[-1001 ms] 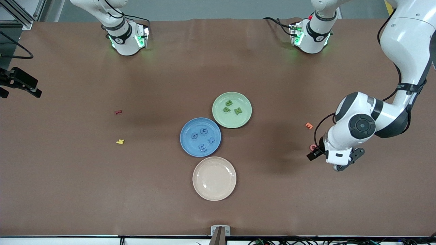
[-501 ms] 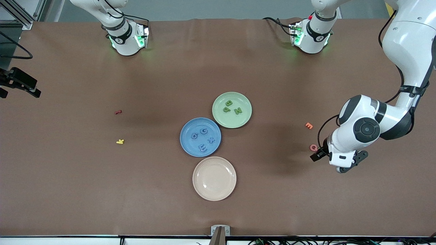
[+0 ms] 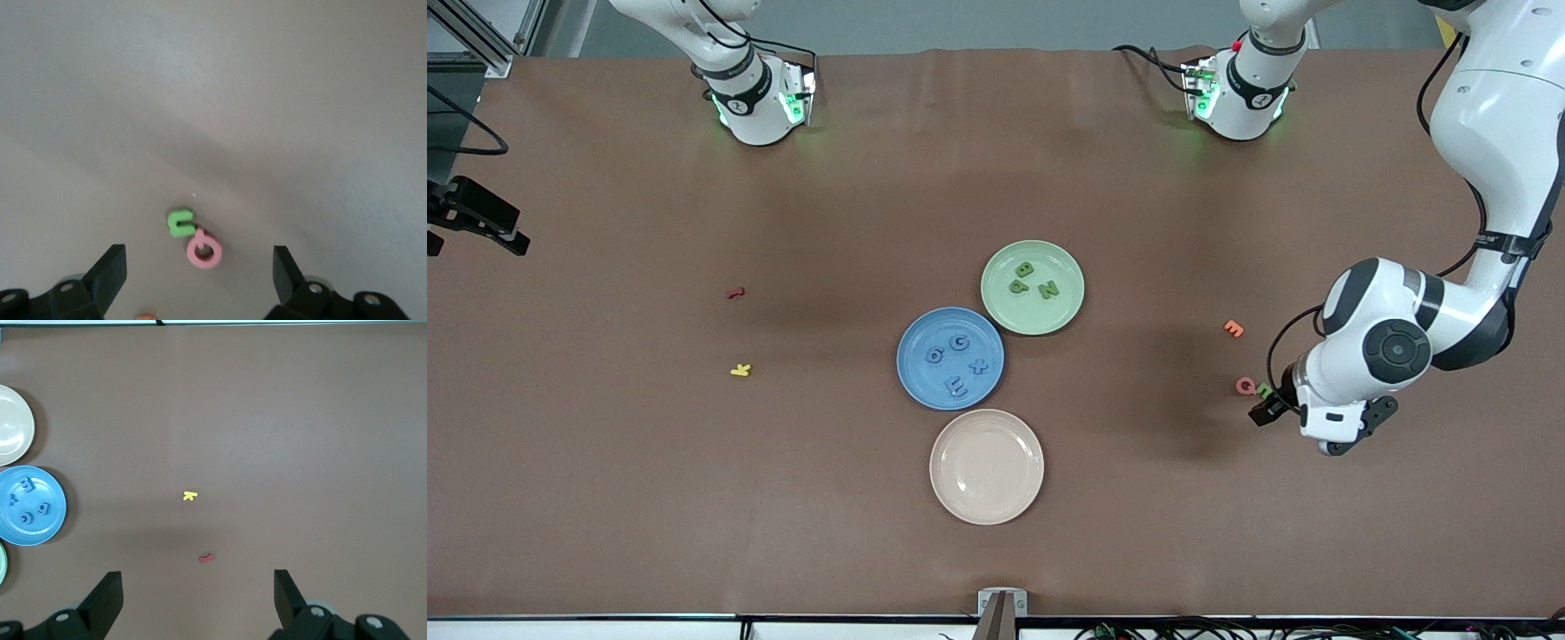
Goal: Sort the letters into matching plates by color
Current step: 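Lower the left gripper and grasp the green u letter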
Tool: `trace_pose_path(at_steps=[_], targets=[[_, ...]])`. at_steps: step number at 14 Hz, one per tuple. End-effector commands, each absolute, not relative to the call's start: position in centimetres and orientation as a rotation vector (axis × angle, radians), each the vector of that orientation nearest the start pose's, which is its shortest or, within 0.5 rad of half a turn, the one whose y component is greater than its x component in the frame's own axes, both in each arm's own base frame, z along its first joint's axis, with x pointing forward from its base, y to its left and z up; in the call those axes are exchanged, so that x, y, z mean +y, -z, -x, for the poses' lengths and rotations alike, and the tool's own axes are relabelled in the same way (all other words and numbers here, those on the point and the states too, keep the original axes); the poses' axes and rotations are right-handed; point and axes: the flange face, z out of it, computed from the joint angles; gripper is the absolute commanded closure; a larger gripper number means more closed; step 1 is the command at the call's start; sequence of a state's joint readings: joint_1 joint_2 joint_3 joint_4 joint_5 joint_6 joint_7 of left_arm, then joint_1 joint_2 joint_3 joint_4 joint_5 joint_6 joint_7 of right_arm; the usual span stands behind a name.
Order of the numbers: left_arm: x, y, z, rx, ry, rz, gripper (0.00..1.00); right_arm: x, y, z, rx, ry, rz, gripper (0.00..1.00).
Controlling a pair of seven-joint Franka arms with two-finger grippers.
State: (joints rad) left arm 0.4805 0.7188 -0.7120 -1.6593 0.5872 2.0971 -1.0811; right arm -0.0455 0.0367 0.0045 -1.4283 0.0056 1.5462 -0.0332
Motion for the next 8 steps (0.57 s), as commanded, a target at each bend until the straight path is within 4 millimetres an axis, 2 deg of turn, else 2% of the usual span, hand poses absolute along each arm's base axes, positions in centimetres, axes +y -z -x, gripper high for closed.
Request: trace_pose_path(at_steps=[1,5,8], targets=[[-3.9,-24.4,-67.0,-1.044,-0.057,2.935,0.05,-2.7,-67.3,-56.2,0.003,0.127,3.150,0.00],[-2.9,-22.3,-65.8,-1.062,-0.097,2.937,0.12,-2.7,-67.3,-56.2,0.004,0.127,3.151,0.00],[-3.7,-21.0,-65.2,-1.072,-0.110,2.950,0.21,-2.7,-67.3,-56.2,0.004,0.127,3.151,0.00]])
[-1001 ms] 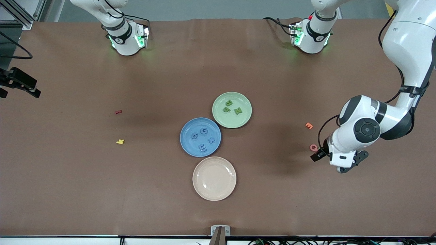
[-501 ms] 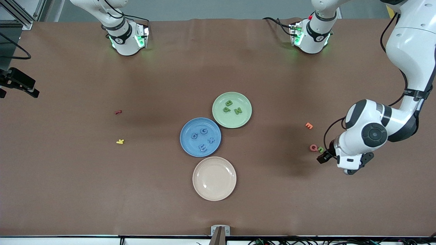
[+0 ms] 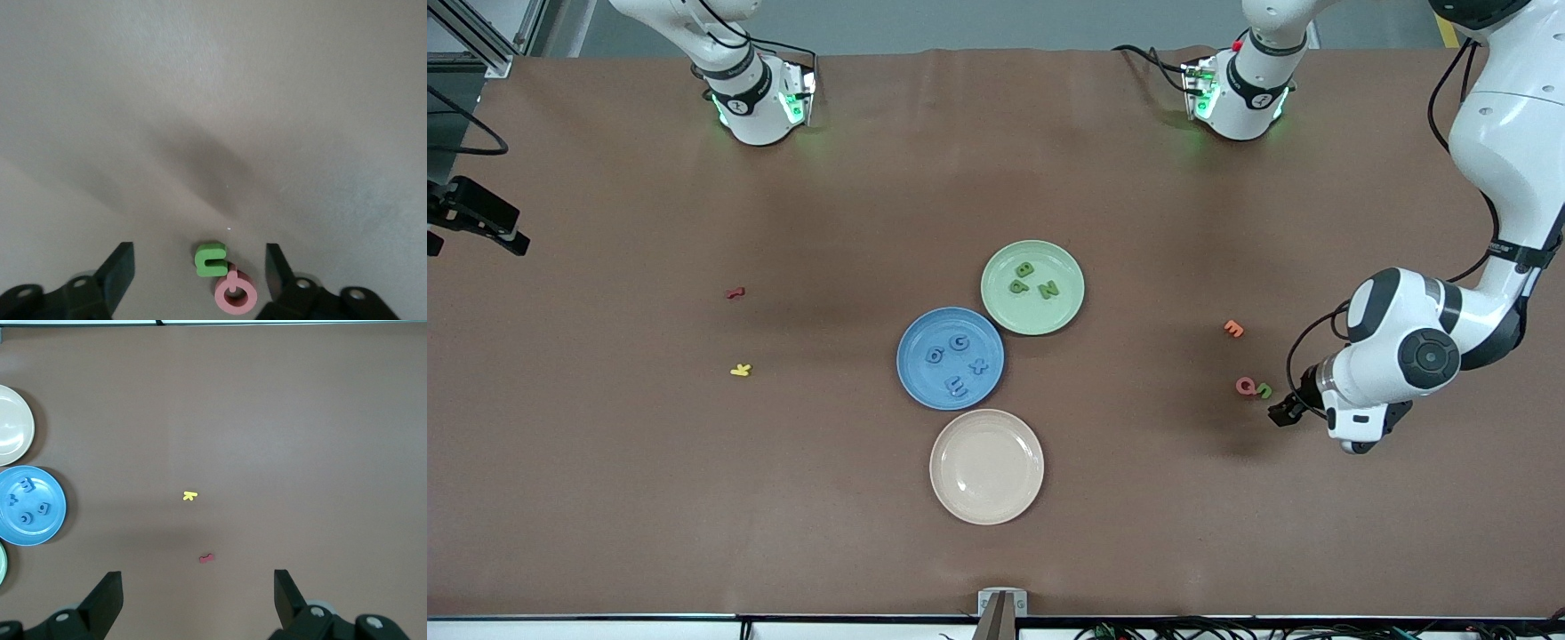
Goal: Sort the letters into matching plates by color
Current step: 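Lower the left gripper and grasp the green u letter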
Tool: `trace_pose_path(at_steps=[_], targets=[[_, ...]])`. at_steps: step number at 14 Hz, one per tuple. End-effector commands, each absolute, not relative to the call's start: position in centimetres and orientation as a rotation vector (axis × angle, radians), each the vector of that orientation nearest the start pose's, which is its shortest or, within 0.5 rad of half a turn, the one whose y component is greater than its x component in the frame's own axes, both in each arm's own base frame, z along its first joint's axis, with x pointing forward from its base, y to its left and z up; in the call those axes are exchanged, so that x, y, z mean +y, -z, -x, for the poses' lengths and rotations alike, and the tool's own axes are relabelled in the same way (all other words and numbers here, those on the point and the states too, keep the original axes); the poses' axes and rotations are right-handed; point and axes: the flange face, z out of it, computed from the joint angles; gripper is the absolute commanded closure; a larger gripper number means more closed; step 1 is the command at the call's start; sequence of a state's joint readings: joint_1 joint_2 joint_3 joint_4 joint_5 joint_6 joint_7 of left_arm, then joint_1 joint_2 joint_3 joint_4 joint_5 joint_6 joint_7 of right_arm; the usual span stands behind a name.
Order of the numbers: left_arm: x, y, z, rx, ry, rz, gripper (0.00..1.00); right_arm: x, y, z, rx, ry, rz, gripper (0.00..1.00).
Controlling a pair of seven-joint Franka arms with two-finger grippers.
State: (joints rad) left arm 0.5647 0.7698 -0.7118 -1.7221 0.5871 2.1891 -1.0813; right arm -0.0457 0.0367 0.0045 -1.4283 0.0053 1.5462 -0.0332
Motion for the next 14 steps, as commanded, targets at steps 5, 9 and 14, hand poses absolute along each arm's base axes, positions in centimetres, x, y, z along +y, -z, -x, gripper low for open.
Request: trace_pose_path(at_steps=[5,9,14], targets=[[-4.3,-19.4,-64.9,-1.038,-0.128,2.950,0.37,-2.7,-67.3,-56.2,0.004,0.127,3.151,0.00],[-3.9,-18.4,-64.9,-1.029,-0.116,2.963,0.43,-2.7,-67.3,-56.2,0.004,0.127,3.151,0.00],[-4.0,-17.7,-64.4,-0.977,-0.101,2.954,0.51,-2.7,-67.3,-56.2,0.004,0.127,3.151,0.00]])
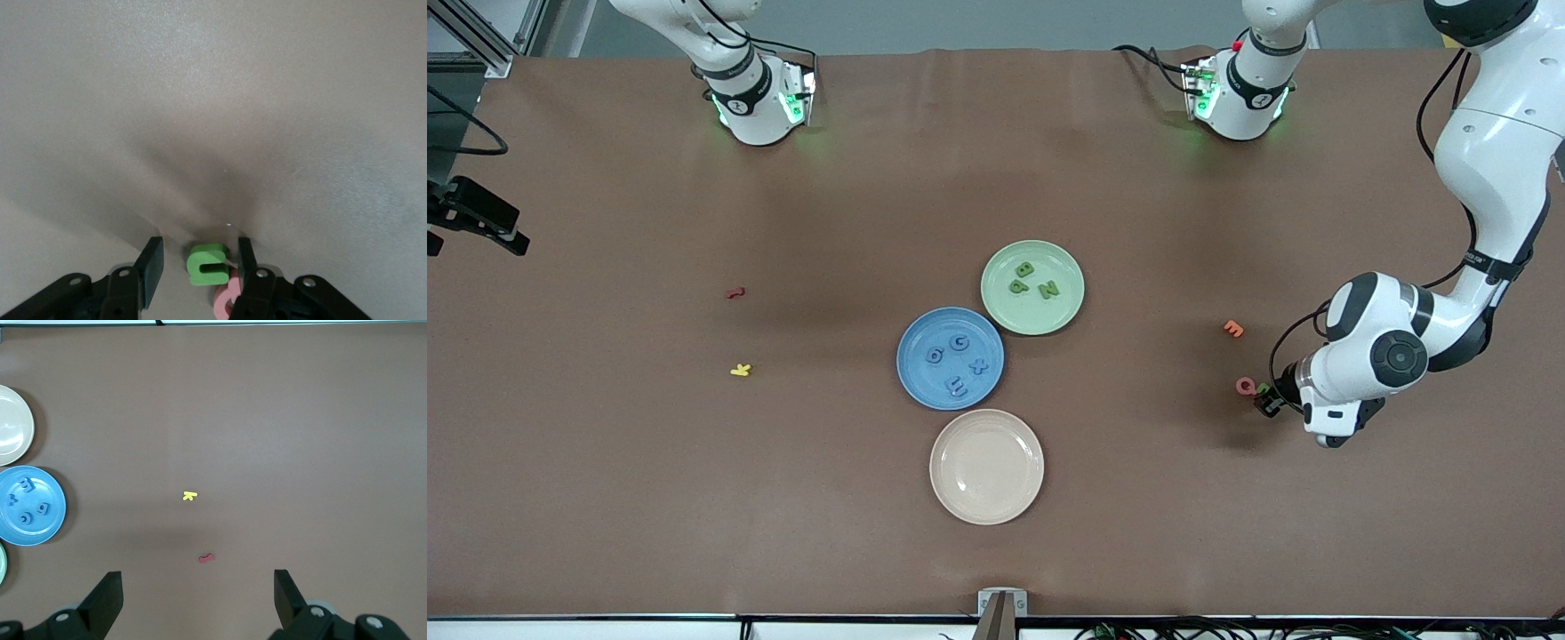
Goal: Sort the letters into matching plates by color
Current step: 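Lower the left gripper and grasp the green u letter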
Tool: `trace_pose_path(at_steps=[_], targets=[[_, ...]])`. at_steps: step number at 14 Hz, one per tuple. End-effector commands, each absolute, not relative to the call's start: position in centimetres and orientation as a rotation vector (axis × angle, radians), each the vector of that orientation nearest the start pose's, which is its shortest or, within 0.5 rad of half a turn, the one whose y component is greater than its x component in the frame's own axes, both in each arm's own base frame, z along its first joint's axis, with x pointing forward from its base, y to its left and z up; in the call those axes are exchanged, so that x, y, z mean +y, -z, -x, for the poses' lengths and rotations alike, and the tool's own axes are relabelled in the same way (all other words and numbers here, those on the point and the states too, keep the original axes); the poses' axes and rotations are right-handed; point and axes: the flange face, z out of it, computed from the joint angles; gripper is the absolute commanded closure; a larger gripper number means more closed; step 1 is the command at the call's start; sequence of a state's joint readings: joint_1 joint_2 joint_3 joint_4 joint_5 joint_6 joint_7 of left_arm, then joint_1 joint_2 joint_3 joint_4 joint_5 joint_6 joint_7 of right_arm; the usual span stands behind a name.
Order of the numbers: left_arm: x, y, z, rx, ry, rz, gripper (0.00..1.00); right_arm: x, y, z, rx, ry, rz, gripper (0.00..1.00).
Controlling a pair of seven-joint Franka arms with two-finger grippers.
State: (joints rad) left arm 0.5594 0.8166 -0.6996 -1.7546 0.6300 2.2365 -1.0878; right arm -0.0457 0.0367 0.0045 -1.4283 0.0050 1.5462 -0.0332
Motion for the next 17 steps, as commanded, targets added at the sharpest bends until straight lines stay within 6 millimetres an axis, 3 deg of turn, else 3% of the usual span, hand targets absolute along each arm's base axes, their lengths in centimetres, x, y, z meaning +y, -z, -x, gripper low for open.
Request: trace_pose_path(at_steps=[1,5,11,14,17], targets=[[-4.1,-17.5,-64.3,-0.974,-0.102,2.955,0.55,-2.7,-67.3,-56.2,0.004,0.127,3.151,0.00],[-4.2,-17.3,-64.2,-0.966,-0.110,2.957,1.00,-2.7,-67.4,-56.2,0.004,0.130,3.151,0.00],[-4.0,-20.4,-65.1,-0.822,-0.039,2.997,1.00,-2.7,-67.3,-56.2,0.006,0.127,3.150,0.00],[-7.5,-22.9,-64.6,-0.744,-0.086,3.006,1.00,-2.6,-67.3,-56.2,0.003,0.128,3.149,0.00],[-9.0,-23.1,-64.4,-0.715,-0.098,3.016,1.00,-2.6,-67.3,-56.3,0.003,0.130,3.149,0.00]])
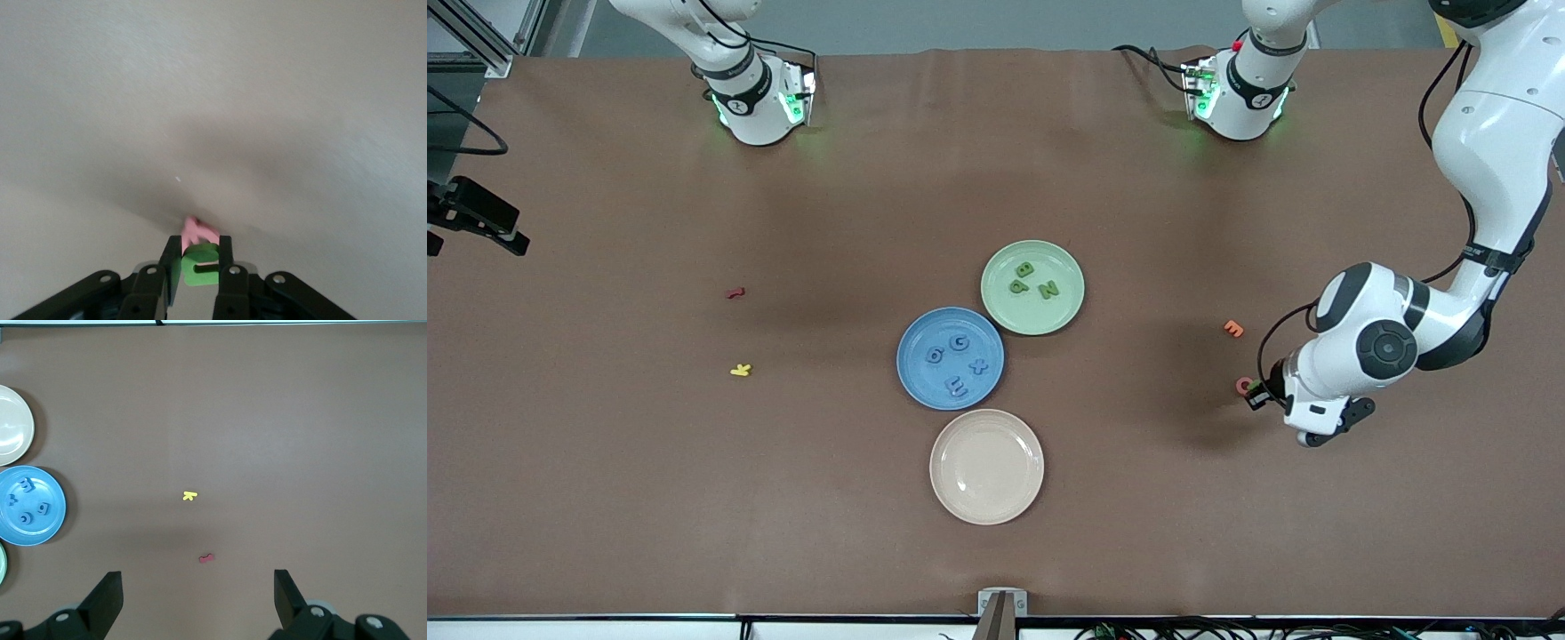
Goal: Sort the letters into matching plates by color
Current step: 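Carry the green u onto the green plate and open the left gripper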
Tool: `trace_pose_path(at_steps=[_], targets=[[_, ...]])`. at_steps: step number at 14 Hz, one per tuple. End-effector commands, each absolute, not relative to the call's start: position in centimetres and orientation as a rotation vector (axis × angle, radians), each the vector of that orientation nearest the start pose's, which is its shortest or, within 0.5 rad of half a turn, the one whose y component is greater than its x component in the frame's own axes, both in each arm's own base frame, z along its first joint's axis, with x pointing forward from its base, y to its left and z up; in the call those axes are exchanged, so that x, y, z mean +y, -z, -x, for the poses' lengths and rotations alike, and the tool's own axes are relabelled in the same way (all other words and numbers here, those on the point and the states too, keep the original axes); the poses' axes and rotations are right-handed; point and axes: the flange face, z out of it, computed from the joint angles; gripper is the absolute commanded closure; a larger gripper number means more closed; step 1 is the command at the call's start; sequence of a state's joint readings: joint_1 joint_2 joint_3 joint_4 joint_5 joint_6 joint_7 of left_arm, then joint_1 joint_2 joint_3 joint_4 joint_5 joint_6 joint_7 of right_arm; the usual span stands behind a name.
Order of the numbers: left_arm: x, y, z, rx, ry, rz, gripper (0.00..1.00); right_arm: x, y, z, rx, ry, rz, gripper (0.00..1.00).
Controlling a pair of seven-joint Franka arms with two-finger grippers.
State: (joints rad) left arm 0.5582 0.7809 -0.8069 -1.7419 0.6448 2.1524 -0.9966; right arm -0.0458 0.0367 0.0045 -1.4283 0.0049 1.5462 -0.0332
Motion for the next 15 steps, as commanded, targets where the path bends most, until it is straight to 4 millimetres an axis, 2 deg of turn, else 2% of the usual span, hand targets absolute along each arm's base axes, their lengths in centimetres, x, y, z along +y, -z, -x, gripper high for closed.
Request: trace_pose_path(at_steps=[1,4,6,8,11,15], targets=[[-9.7,-23.6,-64.4,-0.695,-0.093,3.030,1.00,-2.7,-67.3,-56.3,0.006,0.130,3.148,0.00],[-13.2,-25.9,-63.6,-0.642,-0.123,3.047,1.00,-2.6,-67.3,-56.3,0.006,0.130,3.148,0.00],[-15.9,-29.8,-63.5,-0.599,-0.163,3.034,1.00,-2.7,-67.3,-56.3,0.008,0.130,3.148,0.00],[-18.4,-32.1,-62.8,-0.588,-0.175,3.038,1.00,-2.6,-67.3,-56.3,0.006,0.130,3.148,0.00],[-23.1,-33.5,-61.1,-0.582,-0.162,3.058,1.00,-2.7,-67.3,-56.3,0.008,0.130,3.148,0.00],[-33.1,-33.4,-56.5,-0.750,-0.152,3.004,1.00,-2.6,-67.3,-56.3,0.006,0.130,3.148,0.00]])
